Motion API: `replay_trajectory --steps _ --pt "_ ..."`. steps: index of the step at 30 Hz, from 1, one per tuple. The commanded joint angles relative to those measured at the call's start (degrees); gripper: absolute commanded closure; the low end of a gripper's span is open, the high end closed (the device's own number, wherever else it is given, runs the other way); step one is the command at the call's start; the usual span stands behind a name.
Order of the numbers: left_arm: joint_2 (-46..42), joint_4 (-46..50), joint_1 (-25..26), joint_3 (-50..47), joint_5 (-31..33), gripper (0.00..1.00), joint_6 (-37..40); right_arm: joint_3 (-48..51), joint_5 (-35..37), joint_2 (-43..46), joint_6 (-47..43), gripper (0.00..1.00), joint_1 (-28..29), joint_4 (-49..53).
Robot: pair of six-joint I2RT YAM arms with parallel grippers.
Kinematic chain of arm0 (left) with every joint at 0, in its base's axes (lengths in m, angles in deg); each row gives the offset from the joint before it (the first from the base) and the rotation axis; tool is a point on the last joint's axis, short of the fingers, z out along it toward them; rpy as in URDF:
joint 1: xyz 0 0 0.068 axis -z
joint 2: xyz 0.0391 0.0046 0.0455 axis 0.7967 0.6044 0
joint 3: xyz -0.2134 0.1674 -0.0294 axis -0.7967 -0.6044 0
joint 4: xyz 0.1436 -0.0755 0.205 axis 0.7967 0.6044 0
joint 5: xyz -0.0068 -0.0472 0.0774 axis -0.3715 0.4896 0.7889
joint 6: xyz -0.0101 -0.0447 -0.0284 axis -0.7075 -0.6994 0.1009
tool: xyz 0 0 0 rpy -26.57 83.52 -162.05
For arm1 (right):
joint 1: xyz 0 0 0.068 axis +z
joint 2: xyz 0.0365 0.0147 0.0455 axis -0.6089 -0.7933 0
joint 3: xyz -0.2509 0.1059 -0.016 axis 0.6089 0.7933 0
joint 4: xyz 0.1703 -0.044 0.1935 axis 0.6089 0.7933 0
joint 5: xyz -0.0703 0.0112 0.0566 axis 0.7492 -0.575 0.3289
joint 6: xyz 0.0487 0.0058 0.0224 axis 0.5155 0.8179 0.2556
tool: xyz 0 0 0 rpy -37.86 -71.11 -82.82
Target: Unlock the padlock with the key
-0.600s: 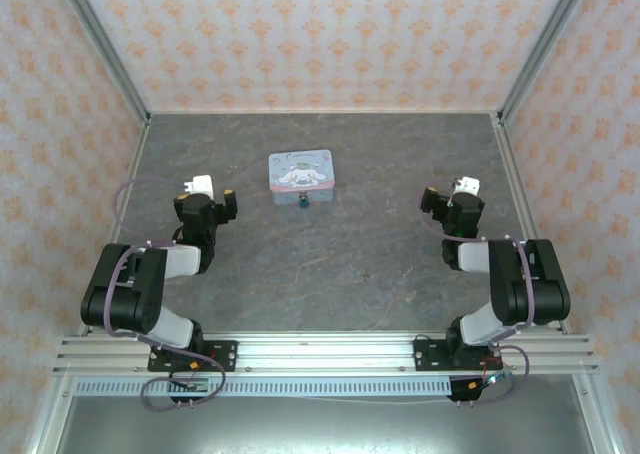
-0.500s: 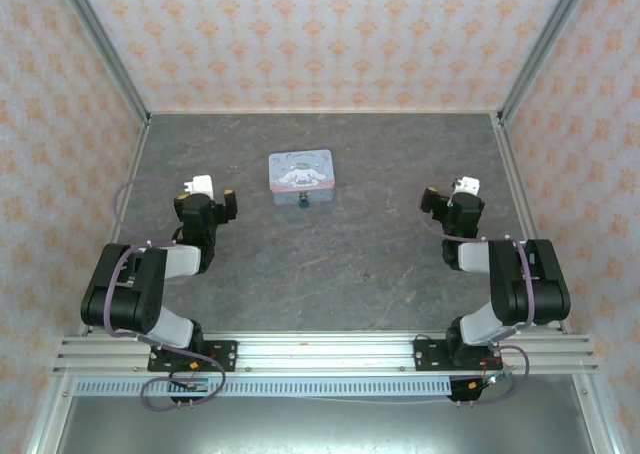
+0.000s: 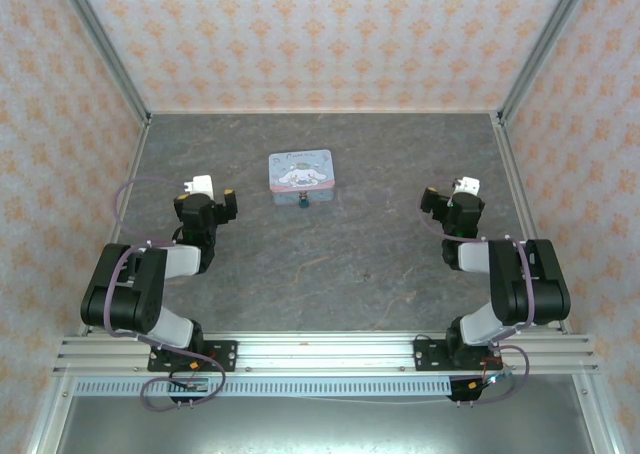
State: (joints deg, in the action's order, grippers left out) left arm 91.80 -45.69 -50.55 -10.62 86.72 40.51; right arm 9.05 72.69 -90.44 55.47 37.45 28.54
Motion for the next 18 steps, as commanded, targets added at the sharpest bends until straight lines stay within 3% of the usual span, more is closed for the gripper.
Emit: replay_trajectory --steps 1,9,14,18 --pt "0.38 0.80 0.46 1.03 -0.42 0.00 0.47 -0.29 -0.63 -0.23 0.76 0.01 -0.18 0.10" --pt "-1.21 1.81 0.46 1.08 0.04 0.00 0.19 -0.69 -0.59 2.05 0.76 0.01 -0.21 2.43" --pt "-12.46 17.77 0.55 4.61 0.18 0.00 -1.51 -5.08 -1.79 12.21 3.04 0.01 -0.13 19.40" --pt "-21.11 29.11 0.96 7.60 -1.65 0.00 -10.02 -8.58 -6.78 18.82 10.62 0.03 0.08 32.95"
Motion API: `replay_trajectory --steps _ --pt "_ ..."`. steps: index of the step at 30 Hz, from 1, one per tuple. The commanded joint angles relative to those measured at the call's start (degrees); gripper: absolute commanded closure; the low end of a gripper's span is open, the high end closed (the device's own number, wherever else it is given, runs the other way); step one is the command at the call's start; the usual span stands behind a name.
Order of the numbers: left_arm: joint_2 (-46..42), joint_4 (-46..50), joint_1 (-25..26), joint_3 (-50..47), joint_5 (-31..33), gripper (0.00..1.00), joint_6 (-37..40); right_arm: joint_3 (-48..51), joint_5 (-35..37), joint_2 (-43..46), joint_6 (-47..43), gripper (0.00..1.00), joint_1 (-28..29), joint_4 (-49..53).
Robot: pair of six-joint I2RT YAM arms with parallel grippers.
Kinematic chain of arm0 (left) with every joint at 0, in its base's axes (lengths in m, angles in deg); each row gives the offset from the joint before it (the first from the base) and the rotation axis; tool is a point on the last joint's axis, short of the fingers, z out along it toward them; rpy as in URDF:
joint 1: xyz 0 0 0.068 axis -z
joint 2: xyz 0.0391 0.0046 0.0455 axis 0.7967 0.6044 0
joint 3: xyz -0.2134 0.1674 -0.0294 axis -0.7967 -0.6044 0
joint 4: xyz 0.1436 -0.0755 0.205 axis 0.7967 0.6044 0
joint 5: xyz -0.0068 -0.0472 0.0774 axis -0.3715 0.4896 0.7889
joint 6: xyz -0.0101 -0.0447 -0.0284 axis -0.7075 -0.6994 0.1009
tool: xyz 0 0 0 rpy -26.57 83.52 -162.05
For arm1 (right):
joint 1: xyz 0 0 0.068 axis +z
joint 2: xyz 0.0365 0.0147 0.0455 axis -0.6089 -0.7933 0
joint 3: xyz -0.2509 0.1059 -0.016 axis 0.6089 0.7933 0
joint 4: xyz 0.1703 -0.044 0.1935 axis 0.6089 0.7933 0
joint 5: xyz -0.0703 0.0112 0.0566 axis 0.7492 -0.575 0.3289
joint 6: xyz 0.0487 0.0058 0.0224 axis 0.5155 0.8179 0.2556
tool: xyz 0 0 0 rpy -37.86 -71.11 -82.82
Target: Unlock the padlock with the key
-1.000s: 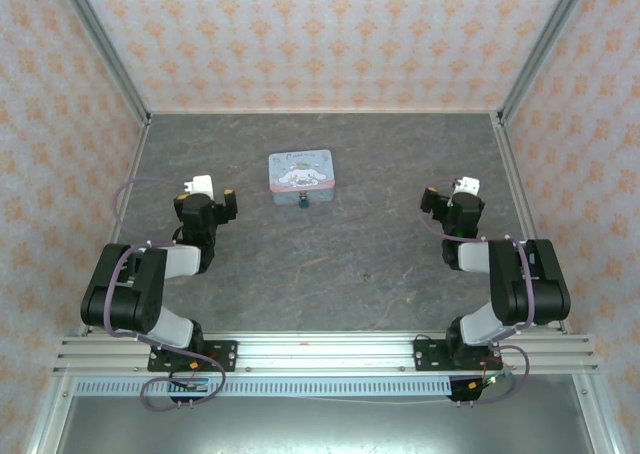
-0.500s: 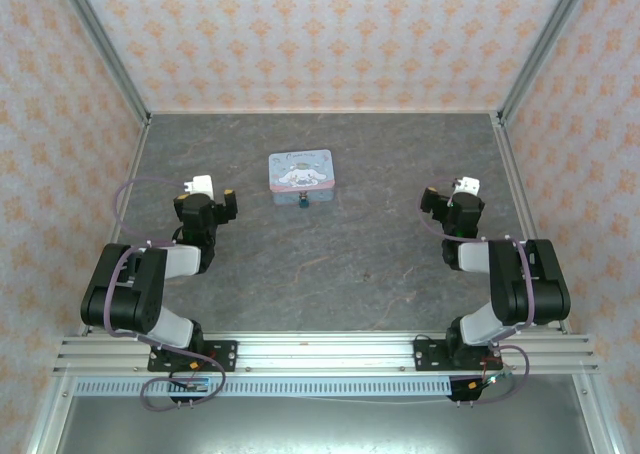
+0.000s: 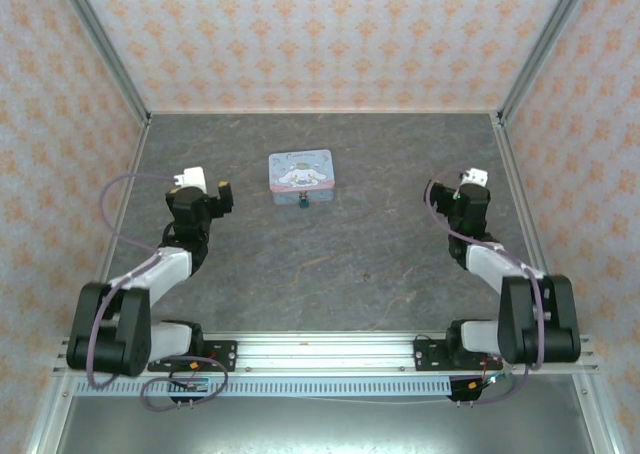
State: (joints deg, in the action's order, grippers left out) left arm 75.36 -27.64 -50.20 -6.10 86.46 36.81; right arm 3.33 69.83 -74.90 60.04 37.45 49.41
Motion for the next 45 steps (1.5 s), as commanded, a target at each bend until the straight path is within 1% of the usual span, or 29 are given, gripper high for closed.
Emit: replay_trajectory --steps 1,3,4,5,6,8,11,14,17,22,25,29,33,41,45 --pt "-6.42 14.37 1.10 4.15 -1.83 0.00 -8.83 -3.84 -6.33 6.03 7.97 0.05 0.45 15.83" --pt "-8.79 20.20 2.78 5.94 -2.82 0.00 -12.50 -5.49 -10.88 8.75 11.35 0.08 1.69 22.22" --pt "-9.56 22.77 4.15 6.80 -2.88 0.00 -14.60 -6.38 -12.48 10.21 13.16 0.10 3.15 25.72" --pt "-10.11 24.78 5.63 7.48 -4.23 0.00 -16.69 -7.12 -13.43 11.30 14.64 0.12 4.87 29.02" --pt "-10.38 25.69 6.86 7.78 -5.82 0.00 -18.62 -7.82 -14.04 12.20 15.83 0.14 6.55 31.88" --pt "-10.96 26.81 10.88 7.75 -7.89 0.00 -22.95 -8.95 -16.10 13.68 18.86 0.18 10.62 38.32" --pt "-11.89 26.58 16.66 6.33 -7.32 0.00 -29.37 -9.16 -17.30 14.68 21.90 0.20 17.41 45.01" --pt "-12.52 24.05 20.93 4.44 -5.60 0.00 -34.65 -8.08 -18.89 13.84 24.03 0.24 23.09 49.06" --pt "-11.67 22.33 23.96 4.19 -4.67 0.00 -37.80 -7.10 -19.81 11.92 25.73 0.31 27.11 51.48" --pt "-7.81 22.23 28.23 7.12 -3.28 0.00 -38.46 -6.73 -19.53 7.30 27.46 0.39 32.03 51.11" --pt "-5.87 21.74 29.50 8.34 -3.07 0.00 -38.79 -7.67 -17.92 3.95 28.27 0.43 34.23 52.14" --pt "-4.02 23.24 30.08 9.96 -2.21 0.00 -38.99 -9.09 -15.28 -0.58 28.35 0.46 37.61 53.43" --pt "-3.01 23.98 30.39 10.77 -2.32 0.00 -39.14 -10.30 -13.01 -4.36 29.07 0.52 39.53 53.96" --pt "-3.29 26.41 30.53 11.34 -0.95 0.00 -39.26 -12.27 -11.26 -8.95 29.07 0.64 40.82 53.79" --pt "-3.80 26.87 30.53 11.09 -0.39 0.00 -39.25 -13.39 -11.26 -10.72 28.62 0.67 41.03 53.96"
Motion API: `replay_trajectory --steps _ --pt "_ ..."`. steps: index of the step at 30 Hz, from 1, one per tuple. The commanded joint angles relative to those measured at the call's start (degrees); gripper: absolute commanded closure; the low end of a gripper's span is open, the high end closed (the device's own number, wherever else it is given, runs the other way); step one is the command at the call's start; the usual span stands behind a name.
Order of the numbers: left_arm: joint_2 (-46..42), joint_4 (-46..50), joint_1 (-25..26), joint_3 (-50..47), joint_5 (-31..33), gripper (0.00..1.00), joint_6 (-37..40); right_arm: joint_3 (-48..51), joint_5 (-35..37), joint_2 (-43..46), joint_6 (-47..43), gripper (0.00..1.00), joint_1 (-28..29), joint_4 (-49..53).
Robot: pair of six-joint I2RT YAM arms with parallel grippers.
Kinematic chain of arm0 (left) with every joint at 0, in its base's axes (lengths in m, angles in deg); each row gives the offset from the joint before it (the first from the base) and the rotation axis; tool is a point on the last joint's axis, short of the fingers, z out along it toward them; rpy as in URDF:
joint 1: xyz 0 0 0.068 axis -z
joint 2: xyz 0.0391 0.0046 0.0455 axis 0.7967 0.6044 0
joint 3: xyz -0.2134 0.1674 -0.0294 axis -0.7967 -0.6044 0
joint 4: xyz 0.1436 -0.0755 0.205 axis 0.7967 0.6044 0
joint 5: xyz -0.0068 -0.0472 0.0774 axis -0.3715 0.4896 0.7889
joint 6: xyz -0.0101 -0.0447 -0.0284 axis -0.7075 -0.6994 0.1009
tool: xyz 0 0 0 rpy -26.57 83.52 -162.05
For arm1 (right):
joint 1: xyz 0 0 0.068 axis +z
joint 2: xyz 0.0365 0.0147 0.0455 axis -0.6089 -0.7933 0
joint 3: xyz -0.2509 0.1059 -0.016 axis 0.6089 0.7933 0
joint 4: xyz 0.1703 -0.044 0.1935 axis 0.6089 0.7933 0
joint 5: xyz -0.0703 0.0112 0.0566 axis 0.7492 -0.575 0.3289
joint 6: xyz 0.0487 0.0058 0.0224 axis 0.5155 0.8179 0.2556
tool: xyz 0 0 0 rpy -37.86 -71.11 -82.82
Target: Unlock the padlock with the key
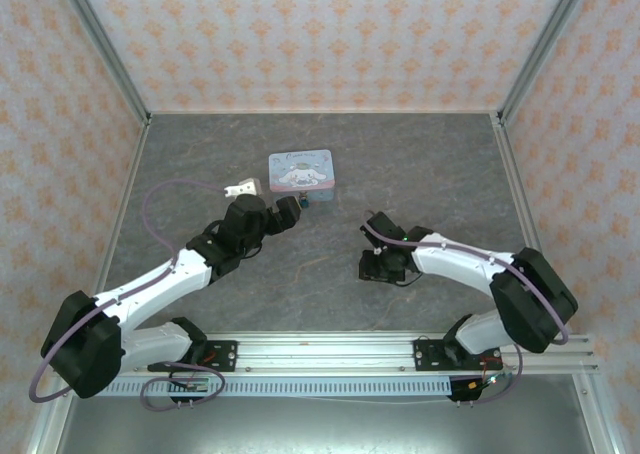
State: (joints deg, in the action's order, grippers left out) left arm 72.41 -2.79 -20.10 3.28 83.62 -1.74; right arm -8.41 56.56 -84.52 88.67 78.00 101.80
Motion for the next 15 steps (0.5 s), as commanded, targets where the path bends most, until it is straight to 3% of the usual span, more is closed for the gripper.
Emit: replay_trajectory --steps 1,15 --pt "-0.94 2.10 0.43 1.65 2.56 0.00 -0.78 -1.99 2.16 -1.56 -0.12 0.69 0.60 1.57" --pt "-0.89 2.76 0.45 1.53 3.11 0.00 -1.22 -2.70 1.98 -6.63 -0.51 0.79 1.88 2.45"
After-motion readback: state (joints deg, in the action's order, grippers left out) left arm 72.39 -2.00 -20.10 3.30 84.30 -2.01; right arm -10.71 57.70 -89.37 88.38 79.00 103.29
